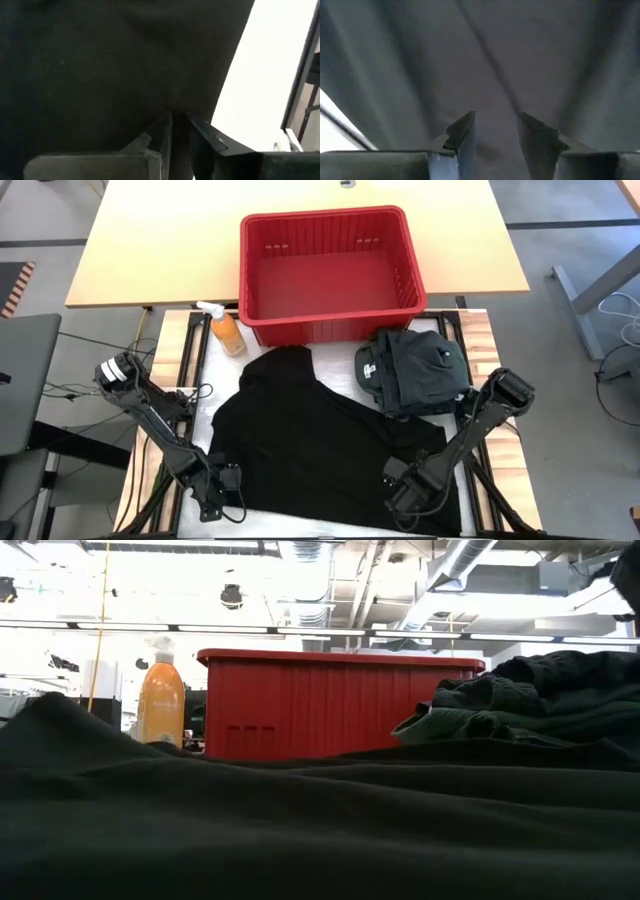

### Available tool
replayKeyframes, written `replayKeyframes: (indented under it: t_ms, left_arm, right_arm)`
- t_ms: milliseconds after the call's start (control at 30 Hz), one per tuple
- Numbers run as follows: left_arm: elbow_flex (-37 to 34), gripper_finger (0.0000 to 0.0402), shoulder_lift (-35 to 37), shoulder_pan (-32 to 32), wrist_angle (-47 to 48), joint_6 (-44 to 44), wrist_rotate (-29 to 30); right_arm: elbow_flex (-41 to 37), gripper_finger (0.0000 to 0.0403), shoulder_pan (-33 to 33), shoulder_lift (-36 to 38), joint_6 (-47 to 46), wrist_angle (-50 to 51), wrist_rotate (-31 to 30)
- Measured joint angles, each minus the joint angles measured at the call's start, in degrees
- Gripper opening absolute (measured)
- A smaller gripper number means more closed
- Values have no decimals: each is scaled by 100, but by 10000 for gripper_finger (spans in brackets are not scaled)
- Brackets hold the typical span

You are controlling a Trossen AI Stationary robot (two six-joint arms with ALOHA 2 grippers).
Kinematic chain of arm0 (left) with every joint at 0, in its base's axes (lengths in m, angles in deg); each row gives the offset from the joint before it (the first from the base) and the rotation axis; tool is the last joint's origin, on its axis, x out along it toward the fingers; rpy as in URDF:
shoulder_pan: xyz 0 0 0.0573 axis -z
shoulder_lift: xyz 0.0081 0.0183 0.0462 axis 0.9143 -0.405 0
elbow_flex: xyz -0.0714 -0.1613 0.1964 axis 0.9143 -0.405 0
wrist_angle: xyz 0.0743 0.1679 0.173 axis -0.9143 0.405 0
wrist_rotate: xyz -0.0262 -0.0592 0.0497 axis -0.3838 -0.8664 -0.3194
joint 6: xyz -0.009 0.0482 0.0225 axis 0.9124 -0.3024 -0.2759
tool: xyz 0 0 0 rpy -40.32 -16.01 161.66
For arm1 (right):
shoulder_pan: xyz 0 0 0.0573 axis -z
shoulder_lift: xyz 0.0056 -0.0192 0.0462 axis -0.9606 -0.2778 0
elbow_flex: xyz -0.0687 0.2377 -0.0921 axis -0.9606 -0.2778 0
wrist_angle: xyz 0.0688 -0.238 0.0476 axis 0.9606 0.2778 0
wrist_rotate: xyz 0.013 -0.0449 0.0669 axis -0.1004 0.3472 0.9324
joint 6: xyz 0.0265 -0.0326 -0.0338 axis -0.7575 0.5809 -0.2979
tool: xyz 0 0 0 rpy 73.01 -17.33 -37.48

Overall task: Fold Laundry from Bin
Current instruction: Fold the black shirt

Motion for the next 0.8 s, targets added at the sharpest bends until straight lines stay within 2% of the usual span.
replayKeyframes:
  t_ms: [267,567,800]
  left_arm:
    - [-9,47,-37,129,60,309,-109]
    - [-14,47,-44,279,81,616,-96]
    - [-18,47,-48,277,84,619,-143]
  right_arm:
    - [-626,144,92,2,241,-1102,312]
    - [-771,16,-54,9,258,-1091,321]
    - [-778,17,-59,142,-84,-287,322]
